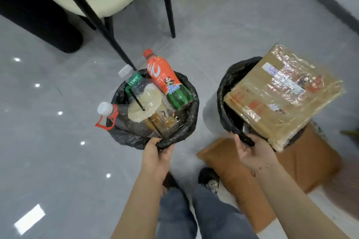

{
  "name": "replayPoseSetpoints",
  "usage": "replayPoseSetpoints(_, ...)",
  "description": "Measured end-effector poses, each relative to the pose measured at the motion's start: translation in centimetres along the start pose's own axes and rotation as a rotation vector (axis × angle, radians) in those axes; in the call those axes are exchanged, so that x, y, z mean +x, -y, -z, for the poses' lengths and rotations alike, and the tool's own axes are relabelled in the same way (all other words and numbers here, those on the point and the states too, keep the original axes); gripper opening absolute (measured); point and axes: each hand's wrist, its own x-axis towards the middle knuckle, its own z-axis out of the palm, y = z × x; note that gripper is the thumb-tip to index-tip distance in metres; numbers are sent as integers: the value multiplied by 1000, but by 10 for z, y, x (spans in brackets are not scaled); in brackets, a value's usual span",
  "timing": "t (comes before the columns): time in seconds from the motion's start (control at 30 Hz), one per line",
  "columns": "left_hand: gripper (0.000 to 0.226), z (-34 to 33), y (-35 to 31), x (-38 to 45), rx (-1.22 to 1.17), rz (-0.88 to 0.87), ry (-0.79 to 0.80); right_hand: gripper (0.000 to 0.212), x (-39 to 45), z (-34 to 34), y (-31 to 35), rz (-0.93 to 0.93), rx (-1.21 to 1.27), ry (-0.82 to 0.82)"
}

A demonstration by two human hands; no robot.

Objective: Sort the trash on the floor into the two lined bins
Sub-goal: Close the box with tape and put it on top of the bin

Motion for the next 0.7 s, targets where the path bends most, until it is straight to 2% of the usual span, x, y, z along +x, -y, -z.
replayPoseSetpoints(0.13, 27, -73, -1, 41, 99, 102, 27, 39, 19, -35, 27, 58, 57, -61)
replayPoseSetpoints(0.27, 37, -147, -12, 69, 240, 152, 58, 33, 30, -74, 54, 73, 142, -57)
replayPoseSetpoints(0.43, 37, -239, -21, 82, 397, 123, 116, 14, 34, -118, 98, 96, 276, -76)
replayPoseSetpoints(0.53, 31, -290, -7, 88, 492, 113, 135, 14, 40, -133, 134, 75, 334, -79)
replayPoseSetpoints(0.7, 32, -393, 56, 94, 606, 139, 167, 23, 72, -141, 211, 84, 385, -78)
